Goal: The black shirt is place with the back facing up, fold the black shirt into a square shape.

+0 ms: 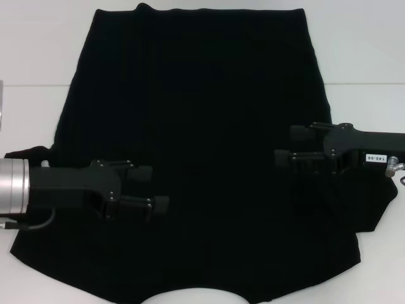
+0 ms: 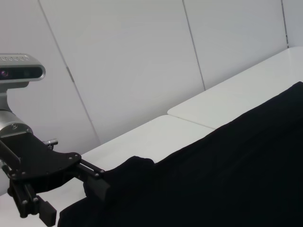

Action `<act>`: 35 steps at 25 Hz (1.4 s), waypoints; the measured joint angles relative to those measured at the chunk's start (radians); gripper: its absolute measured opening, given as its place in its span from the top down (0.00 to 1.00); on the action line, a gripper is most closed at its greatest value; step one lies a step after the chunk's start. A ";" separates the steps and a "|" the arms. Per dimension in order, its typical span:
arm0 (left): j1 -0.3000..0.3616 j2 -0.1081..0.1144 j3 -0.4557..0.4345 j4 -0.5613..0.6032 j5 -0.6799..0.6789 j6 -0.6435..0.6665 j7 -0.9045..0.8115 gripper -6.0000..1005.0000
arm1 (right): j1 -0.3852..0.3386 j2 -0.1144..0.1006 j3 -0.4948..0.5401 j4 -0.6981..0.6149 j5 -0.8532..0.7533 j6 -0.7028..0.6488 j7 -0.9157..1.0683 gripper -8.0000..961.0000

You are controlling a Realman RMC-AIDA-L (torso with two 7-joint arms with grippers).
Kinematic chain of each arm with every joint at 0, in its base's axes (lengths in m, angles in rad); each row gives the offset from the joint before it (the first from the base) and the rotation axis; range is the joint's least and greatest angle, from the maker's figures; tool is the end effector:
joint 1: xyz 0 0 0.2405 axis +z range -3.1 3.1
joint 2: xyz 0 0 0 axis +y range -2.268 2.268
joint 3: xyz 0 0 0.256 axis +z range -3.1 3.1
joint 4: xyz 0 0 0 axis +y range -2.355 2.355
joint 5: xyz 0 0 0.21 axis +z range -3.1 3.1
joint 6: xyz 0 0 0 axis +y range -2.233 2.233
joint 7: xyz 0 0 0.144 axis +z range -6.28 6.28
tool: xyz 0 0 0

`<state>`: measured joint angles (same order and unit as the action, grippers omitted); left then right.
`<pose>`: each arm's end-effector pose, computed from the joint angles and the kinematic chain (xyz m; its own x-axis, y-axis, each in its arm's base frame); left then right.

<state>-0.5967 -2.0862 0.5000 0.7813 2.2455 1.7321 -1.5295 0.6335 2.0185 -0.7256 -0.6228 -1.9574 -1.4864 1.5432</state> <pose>-0.2544 0.3303 0.0242 0.7979 0.4208 0.4316 0.4915 -0.8687 -0.0617 0.2391 0.3695 0.0162 0.7608 -0.3985 -0.5123 -0.5264 -0.8406 -0.1279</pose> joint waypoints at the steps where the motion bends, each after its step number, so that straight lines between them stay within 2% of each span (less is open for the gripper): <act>1: 0.000 0.000 0.000 0.000 0.000 0.000 0.000 0.12 | 0.000 0.000 0.000 0.000 0.000 0.000 0.000 0.04; 11: -0.001 0.000 -0.001 -0.001 -0.002 -0.011 0.002 0.12 | 0.000 0.000 0.000 0.000 0.000 0.007 0.000 0.03; 15: -0.003 0.003 -0.052 -0.003 -0.002 -0.033 -0.033 0.12 | 0.000 0.000 0.000 0.000 0.000 0.011 0.000 0.03; 19: 0.001 0.017 -0.128 0.007 -0.001 -0.063 -0.178 0.13 | -0.001 0.000 0.000 0.000 0.004 0.014 0.000 0.03; 24: 0.036 0.024 -0.158 0.072 0.026 -0.078 -0.367 0.13 | 0.002 0.000 0.000 0.000 0.005 0.017 0.000 0.03; 29: 0.057 0.030 -0.212 0.133 0.128 -0.107 -0.548 0.13 | 0.008 -0.003 0.000 0.000 0.005 0.024 0.000 0.04; 35: 0.073 0.040 -0.273 0.180 0.245 -0.092 -0.652 0.14 | 0.011 -0.006 0.002 0.000 0.006 0.027 0.000 0.04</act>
<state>-0.5232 -2.0457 0.2268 0.9617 2.4900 1.6398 -2.1814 0.6442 2.0130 -0.7239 -0.6227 -1.9517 -1.4599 1.5432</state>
